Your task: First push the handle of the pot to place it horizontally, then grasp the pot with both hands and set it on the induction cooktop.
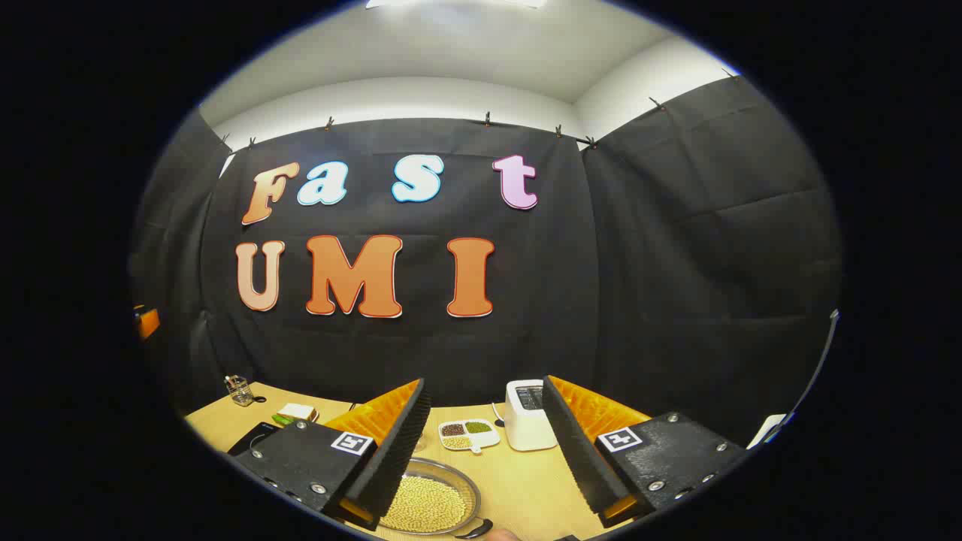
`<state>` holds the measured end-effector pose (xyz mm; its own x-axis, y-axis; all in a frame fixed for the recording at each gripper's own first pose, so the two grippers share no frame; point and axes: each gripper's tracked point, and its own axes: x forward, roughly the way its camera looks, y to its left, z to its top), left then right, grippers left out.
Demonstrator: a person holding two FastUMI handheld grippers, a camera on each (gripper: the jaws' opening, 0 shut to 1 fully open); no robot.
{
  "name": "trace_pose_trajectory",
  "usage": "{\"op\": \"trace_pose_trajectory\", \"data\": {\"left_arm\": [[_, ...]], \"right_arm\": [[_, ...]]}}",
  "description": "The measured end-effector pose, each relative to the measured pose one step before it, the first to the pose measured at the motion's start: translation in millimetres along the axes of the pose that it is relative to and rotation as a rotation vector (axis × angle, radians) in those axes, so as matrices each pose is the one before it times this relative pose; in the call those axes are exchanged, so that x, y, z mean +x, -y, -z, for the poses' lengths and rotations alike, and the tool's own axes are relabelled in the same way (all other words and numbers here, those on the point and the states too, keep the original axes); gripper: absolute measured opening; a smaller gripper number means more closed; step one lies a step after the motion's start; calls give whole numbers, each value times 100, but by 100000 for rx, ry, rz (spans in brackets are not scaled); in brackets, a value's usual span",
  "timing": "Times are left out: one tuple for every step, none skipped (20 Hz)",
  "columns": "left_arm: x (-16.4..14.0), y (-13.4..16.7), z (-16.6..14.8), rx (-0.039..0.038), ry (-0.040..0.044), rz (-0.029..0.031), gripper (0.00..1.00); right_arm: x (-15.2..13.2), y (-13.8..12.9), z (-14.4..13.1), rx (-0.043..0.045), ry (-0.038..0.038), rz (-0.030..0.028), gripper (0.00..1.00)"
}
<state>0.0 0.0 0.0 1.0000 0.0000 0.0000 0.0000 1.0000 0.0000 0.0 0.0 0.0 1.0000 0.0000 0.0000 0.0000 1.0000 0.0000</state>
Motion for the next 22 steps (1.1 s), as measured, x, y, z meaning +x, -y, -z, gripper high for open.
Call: {"op": "trace_pose_trajectory", "data": {"left_arm": [[-129, 221, -219, -321, 459, 948, 100], [-92, 228, -197, -379, 171, 702, 100], [-45, 360, -27, -494, -200, 942, 98], [-95, 557, 49, -630, -182, 1386, 100], [-109, 491, 19, -568, -117, 1310, 92], [-78, 317, -128, -443, -100, 986, 100], [-114, 156, -176, -206, 165, 447, 100], [-91, 5, -268, 204, 569, -140, 100], [-100, -120, -228, 439, 660, -584, 100], [-45, -139, -200, 206, 562, -783, 100], [-22, -6, -107, 26, 368, -607, 97], [21, -37, 1, 29, 37, -488, 95], [8, 3, 82, 111, -94, -283, 92], [71, 1, 16, 82, -271, -140, 92], [-36, -31, 110, -84, -410, -90, 94], [-34, -8, 86, -184, -219, -116, 96], [54, -147, -23, -248, -66, -258, 98], [22, -97, 10, -211, -70, -190, 100], [-47, -92, 24, -140, -54, -131, 100], [-17, -61, 69, 125, -104, -69, 100], [16, -5, 11, 279, -57, -51, 100], [1, -66, 6, 139, 27, 34, 100]], "right_arm": [[-83, 236, -152, -211, 287, 670, 93], [1, 153, -167, -184, 454, 384, 93], [-86, 87, -103, -260, 419, -70, 93], [-60, 98, -175, 64, 232, -89, 93], [-79, 91, 38, 228, -5, -202, 93], [-20, 110, 44, 215, -175, -148, 93], [90, 112, 31, -36, -251, -132, 98], [-34, 5, 9, -247, -48, -235, 98], [151, -31, -6, -375, 93, -266, 98], [14, 123, 108, -340, -107, -137, 93], [131, -63, 243, -258, -396, -240, 93], [52, -101, 274, -222, -807, -502, 93], [10, -182, 219, -96, -747, -603, 93], [-14, -88, 210, 130, -586, -631, 98], [67, -156, 51, 234, -284, -510, 98], [-7, -88, -21, 280, 3, -504, 93], [-49, -84, -80, -92, 384, -318, 93], [-12, 18, -53, -260, 508, 236, 93], [8, 61, 16, -343, 382, 301, 93], [-40, -93, 1, -325, 185, -138, 93], [-86, -178, 60, -77, -186, -458, 93], [-33, -236, 64, 349, -260, -687, 92]]}}
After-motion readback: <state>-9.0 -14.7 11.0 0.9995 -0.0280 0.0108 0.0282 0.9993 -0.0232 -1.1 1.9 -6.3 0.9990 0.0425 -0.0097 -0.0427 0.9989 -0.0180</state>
